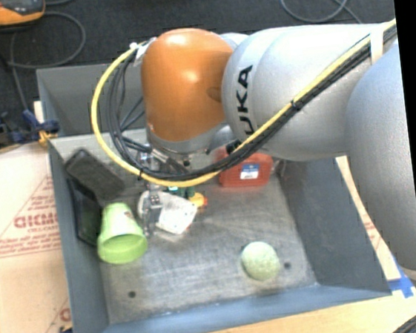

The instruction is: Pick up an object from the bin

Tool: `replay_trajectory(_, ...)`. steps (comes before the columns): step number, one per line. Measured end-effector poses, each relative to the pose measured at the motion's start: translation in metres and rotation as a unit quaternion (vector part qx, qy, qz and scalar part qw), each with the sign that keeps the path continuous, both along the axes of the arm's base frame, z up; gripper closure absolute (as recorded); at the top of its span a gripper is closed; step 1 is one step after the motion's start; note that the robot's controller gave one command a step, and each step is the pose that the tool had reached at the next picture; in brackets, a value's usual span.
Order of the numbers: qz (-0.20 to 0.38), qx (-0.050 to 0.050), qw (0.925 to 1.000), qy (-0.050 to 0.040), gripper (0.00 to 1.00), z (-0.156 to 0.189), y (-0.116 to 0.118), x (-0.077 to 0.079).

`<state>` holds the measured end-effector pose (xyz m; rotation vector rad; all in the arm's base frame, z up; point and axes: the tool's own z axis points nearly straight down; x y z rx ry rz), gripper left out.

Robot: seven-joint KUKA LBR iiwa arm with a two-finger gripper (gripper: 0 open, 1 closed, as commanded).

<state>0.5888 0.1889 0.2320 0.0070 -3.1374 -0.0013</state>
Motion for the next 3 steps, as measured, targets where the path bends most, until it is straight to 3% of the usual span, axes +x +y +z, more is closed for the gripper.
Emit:
replay_trajectory(1, -0.002, 0.001, 1.0000, -0.0040, 0.00, 0.005, -0.001, 0.002)
replay_trajectory(2, -0.032, 0.001, 0.9995, -0.0071, 0.00, -0.026, 0.005, -0.028)
replay_trajectory(3, 0.012, -0.001, 0.9999, -0.0026, 1.00, -0.134, -0.028, -0.008)
